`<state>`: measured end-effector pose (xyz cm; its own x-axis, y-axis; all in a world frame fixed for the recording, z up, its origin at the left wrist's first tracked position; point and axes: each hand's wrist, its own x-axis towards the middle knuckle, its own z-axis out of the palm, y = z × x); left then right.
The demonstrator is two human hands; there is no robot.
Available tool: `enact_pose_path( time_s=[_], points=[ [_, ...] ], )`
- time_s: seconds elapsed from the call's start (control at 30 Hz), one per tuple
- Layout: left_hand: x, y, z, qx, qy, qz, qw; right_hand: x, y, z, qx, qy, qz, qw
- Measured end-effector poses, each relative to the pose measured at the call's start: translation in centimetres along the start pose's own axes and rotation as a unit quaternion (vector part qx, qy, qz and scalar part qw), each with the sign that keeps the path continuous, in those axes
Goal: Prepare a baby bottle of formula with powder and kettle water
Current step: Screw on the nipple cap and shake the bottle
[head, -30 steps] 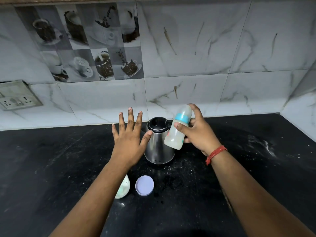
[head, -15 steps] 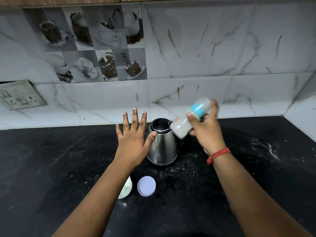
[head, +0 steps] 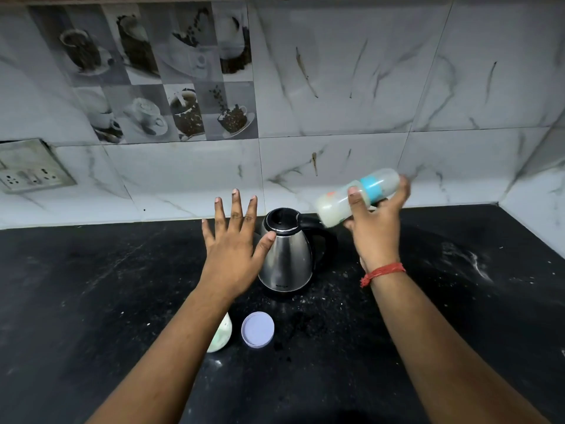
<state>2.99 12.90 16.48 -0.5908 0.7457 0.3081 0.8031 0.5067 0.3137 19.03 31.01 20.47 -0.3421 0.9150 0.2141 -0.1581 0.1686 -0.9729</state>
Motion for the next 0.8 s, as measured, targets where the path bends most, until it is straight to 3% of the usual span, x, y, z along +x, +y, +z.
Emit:
enact_pose_path(
  time_s=[0.07,0.1,0.13,0.2,0.27,0.33,0.37,0.4,0.47,0.53,0.63,0.67,0.77,0.8],
  points=[
    [0.0,0.0,0.0,0.0,-0.001,0.002,1.0,0.0,0.8,0.2,-0.079,-0.126,0.025,0.989],
    [0.1,-0.1,0.0,-0.005,0.0,0.001,1.0,-0.1,1.0,0.1,-0.089,-0.143,0.031,0.985],
    [0.1,-0.1,0.1,-0.009,0.001,-0.001,1.0,-0.2,0.9,0.1,-0.072,-0.126,0.032,0.989],
    [0.0,-0.1,0.2,-0.008,0.0,-0.003,1.0,0.0,0.8,0.0,-0.014,-0.003,0.013,1.0],
    [-0.2,0.1,0.4,0.003,-0.004,0.004,1.0,0.1,0.5,-0.1,-0.017,0.01,0.003,1.0],
    [-0.2,0.2,0.4,0.003,-0.006,0.005,1.0,0.1,1.2,0.1,-0.089,-0.123,0.02,0.988],
    [-0.1,0.2,0.4,0.001,-0.007,0.004,1.0,0.0,1.4,0.0,-0.109,-0.151,0.026,0.982],
    [0.0,0.2,0.4,-0.001,-0.007,0.002,1.0,-0.2,1.4,0.0,-0.103,-0.137,0.023,0.985],
    [0.0,0.1,0.5,-0.001,-0.007,0.001,1.0,0.0,1.3,-0.1,-0.02,-0.018,0.001,1.0],
    [-0.1,0.2,0.5,0.003,-0.008,0.005,1.0,0.2,1.3,-0.3,0.015,0.013,-0.008,1.0],
    [0.0,0.1,0.6,0.0,-0.005,0.007,1.0,-0.1,1.7,0.1,-0.128,-0.164,0.004,0.978],
    [0.0,0.0,0.6,-0.003,-0.003,0.006,1.0,-0.5,1.7,0.1,-0.138,-0.168,0.0,0.976],
    [-0.1,0.1,0.7,-0.013,0.0,0.004,1.0,-0.6,1.8,-0.1,-0.029,-0.015,-0.031,0.999],
    [-0.2,0.1,0.7,-0.01,-0.002,0.005,1.0,-0.6,1.8,-0.2,-0.008,0.002,-0.033,0.999]
  ],
)
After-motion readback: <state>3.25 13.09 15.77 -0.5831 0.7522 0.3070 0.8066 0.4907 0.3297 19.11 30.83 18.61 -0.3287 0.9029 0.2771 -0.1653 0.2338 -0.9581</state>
